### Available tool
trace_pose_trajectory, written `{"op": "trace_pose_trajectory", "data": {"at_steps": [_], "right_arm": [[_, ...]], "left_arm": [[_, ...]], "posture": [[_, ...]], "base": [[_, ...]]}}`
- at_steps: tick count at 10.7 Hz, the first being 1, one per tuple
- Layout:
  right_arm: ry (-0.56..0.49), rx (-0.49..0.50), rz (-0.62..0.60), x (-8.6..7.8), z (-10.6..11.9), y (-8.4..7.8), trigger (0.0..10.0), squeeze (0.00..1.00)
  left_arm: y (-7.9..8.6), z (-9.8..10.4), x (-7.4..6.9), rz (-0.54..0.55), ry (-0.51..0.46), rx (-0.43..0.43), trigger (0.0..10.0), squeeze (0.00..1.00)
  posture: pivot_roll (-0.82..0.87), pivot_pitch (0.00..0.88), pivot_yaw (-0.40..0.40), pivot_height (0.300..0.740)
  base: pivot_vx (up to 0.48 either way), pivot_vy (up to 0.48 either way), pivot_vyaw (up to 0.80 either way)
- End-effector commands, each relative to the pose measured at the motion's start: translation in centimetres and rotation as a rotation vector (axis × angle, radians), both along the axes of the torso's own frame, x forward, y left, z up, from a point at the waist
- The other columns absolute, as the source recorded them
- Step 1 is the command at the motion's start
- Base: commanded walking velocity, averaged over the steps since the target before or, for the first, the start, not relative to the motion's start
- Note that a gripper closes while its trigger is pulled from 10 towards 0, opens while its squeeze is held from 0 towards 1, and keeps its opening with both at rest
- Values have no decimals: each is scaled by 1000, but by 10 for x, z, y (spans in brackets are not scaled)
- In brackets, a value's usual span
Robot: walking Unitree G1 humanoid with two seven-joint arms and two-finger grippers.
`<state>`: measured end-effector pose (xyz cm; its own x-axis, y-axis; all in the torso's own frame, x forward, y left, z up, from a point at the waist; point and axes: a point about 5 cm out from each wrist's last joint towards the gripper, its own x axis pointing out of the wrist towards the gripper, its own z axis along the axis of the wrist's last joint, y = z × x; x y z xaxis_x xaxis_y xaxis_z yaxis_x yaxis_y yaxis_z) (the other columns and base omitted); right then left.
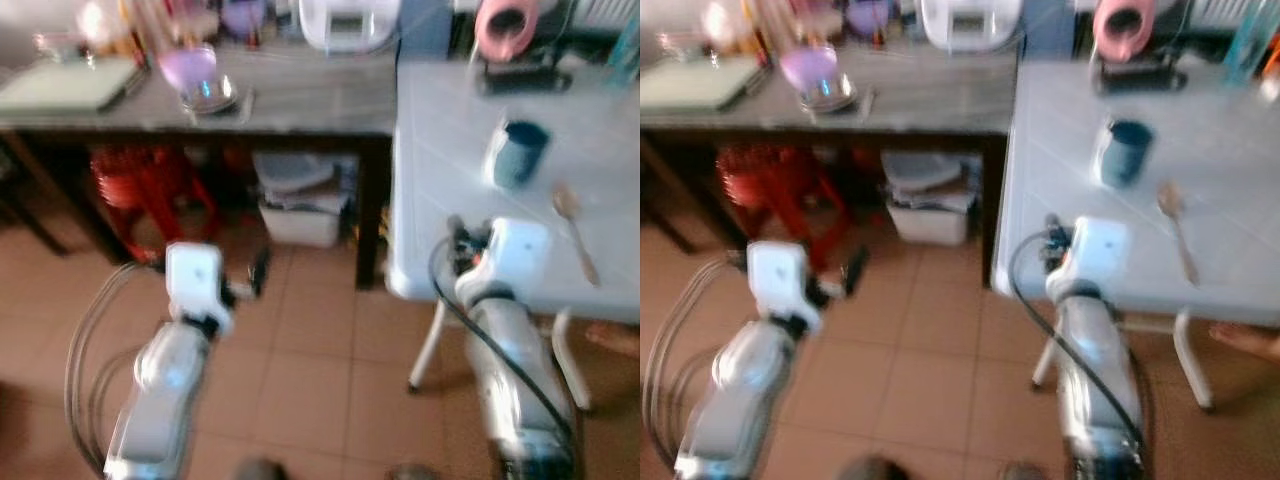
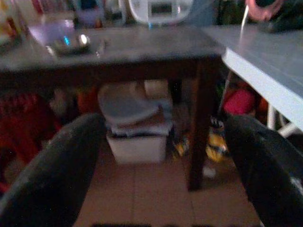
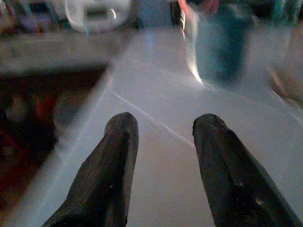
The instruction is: Setting the table
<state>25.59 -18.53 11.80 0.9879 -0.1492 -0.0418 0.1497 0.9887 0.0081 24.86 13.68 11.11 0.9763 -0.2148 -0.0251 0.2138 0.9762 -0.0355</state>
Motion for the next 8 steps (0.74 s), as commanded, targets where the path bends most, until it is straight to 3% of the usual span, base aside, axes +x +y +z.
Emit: {"op": "trace_pose_trajectory", "data": {"at_steps": [1,3,8], "right_arm": [[-33,-23,55,-9,7,7,10000,0],[-32,-58,54,-18,8,3,10000,0],[-81,-60,85,-3,21,11,10000,0]], "left_arm": [[11,3,1,50,-11,30,10000,0],[8,8,2,43,-24,20,10000,0],[0,12,2,12,-36,18,10000,0]], "posture": [[6,54,88,740],[-9,64,93,740],[2,67,83,740]], "base": [[0,-469,0],[0,-458,0],[220,-400,0]]}}
